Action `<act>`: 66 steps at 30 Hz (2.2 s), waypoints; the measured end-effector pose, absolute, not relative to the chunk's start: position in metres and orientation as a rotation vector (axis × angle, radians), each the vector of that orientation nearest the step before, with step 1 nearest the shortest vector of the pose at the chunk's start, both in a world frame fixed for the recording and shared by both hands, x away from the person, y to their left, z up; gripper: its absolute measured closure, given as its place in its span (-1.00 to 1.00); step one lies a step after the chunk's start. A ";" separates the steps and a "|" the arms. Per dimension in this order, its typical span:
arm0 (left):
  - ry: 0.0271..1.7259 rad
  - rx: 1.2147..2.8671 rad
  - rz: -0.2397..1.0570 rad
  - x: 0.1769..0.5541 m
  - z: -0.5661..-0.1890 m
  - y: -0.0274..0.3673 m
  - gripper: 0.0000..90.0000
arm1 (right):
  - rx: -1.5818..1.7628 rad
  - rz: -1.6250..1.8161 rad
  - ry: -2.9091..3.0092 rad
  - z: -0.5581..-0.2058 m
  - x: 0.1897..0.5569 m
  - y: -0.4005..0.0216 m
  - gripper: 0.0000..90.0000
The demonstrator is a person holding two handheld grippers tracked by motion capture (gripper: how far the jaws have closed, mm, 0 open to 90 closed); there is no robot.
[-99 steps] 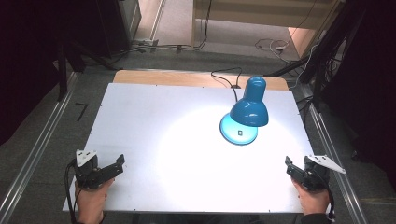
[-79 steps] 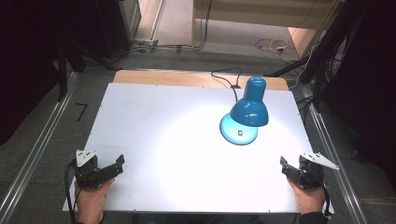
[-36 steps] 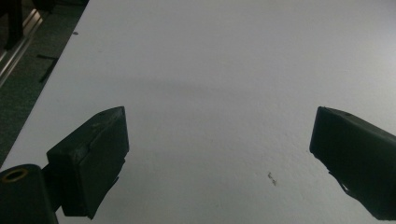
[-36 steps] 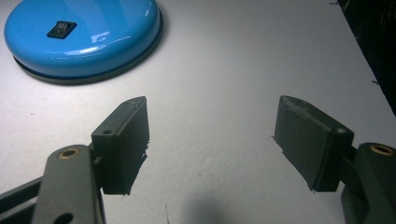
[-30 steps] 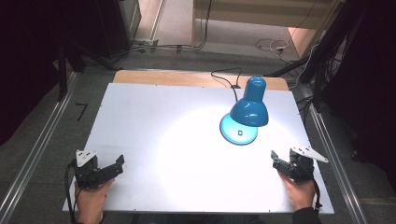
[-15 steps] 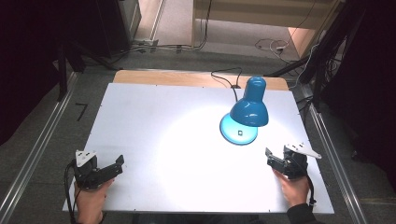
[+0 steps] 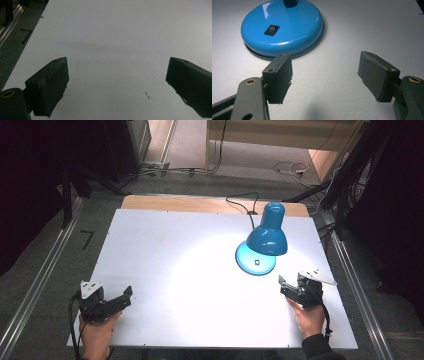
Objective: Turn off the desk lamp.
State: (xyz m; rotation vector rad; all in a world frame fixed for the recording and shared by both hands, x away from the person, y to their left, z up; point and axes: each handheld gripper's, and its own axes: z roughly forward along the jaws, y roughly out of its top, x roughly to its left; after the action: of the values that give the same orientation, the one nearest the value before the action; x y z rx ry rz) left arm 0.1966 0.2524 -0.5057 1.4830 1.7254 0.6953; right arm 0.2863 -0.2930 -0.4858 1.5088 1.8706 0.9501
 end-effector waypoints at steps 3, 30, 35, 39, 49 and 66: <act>1.726 1.485 0.697 0.196 -0.506 0.253 -0.88 | 1.509 0.956 1.872 -0.485 0.288 -0.290 -0.41; 1.726 1.474 0.695 0.195 -0.505 0.254 -0.88 | 1.490 0.991 1.893 -0.484 0.302 -0.267 -0.32; 1.725 1.475 0.698 0.195 -0.505 0.254 -0.88 | 1.480 0.998 1.898 -0.484 0.305 -0.263 -0.28; 1.725 1.473 0.696 0.195 -0.505 0.254 -0.88 | 1.477 1.004 1.899 -0.484 0.306 -0.259 -0.23; 1.724 1.474 0.691 0.195 -0.505 0.254 -0.88 | 1.441 1.034 1.913 -0.487 0.312 -0.246 0.16; 1.728 1.469 0.690 0.195 -0.505 0.256 -0.88 | 1.418 1.145 1.887 -0.502 0.323 -0.224 0.95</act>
State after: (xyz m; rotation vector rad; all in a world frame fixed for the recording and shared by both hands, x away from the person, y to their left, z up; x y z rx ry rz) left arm 0.1948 0.2556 -0.5054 1.4688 1.7278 0.6897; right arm 0.3232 -0.2242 -0.5015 1.4182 1.8867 1.1452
